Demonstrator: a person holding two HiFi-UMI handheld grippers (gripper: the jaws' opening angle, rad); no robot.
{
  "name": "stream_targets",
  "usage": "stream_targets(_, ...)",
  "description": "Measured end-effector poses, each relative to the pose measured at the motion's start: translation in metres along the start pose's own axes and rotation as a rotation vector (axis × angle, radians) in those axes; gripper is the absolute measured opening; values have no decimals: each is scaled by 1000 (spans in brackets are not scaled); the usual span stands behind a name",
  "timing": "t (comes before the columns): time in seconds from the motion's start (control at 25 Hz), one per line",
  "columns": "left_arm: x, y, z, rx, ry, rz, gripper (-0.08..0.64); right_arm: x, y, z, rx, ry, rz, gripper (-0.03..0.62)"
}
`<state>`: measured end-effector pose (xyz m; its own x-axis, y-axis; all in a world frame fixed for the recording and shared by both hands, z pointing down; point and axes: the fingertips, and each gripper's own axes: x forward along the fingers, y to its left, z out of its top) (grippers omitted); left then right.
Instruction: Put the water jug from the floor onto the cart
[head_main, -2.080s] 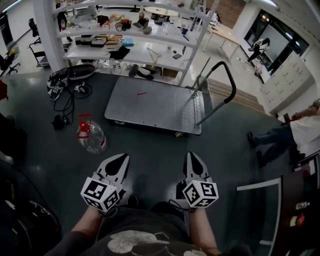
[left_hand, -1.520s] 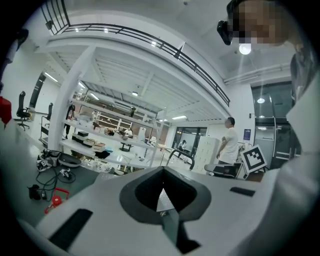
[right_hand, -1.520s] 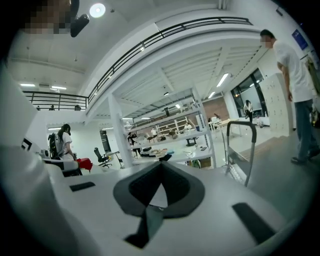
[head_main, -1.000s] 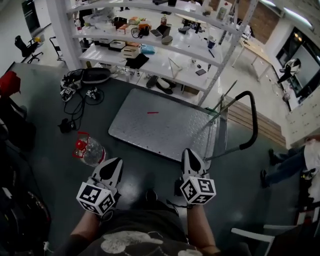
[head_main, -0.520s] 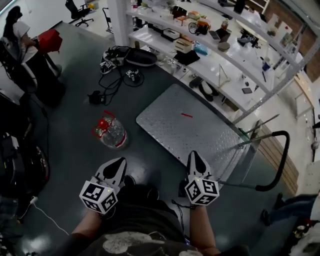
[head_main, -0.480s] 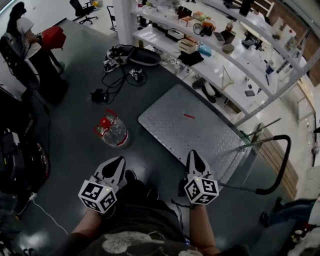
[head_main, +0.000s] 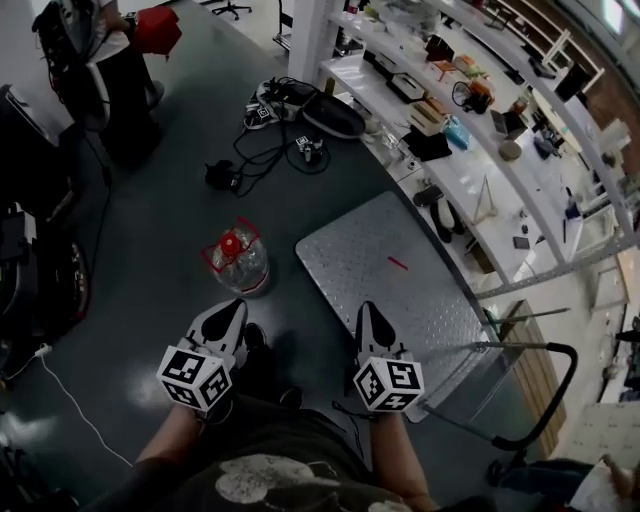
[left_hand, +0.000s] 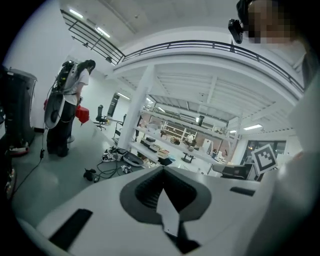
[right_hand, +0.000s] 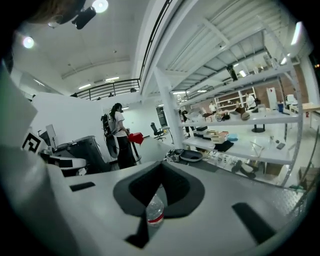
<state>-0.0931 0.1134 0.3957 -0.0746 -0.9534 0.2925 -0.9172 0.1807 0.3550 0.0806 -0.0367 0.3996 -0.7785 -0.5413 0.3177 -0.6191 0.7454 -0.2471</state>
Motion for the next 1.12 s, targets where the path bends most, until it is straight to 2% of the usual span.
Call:
stream_targets(0.2,48,46,21,-2,9,4,8,72,9,10,-32,42,21,-9)
stream_targets(0.56,106,147,61,-38,27,90,9,207,38,36,-55,87,88,-9)
stream_targets(0.76,121,189,73,-68,18,164,9,267,62,43,-95,115,170,-9)
stream_targets(0.96,123,212,75,-106,-4,270,8,308,84,42,-80,119,325,-9)
stream_targets(1.12,119,235,73,-146,-34,366,9,342,100,25,-140,208,396,-9)
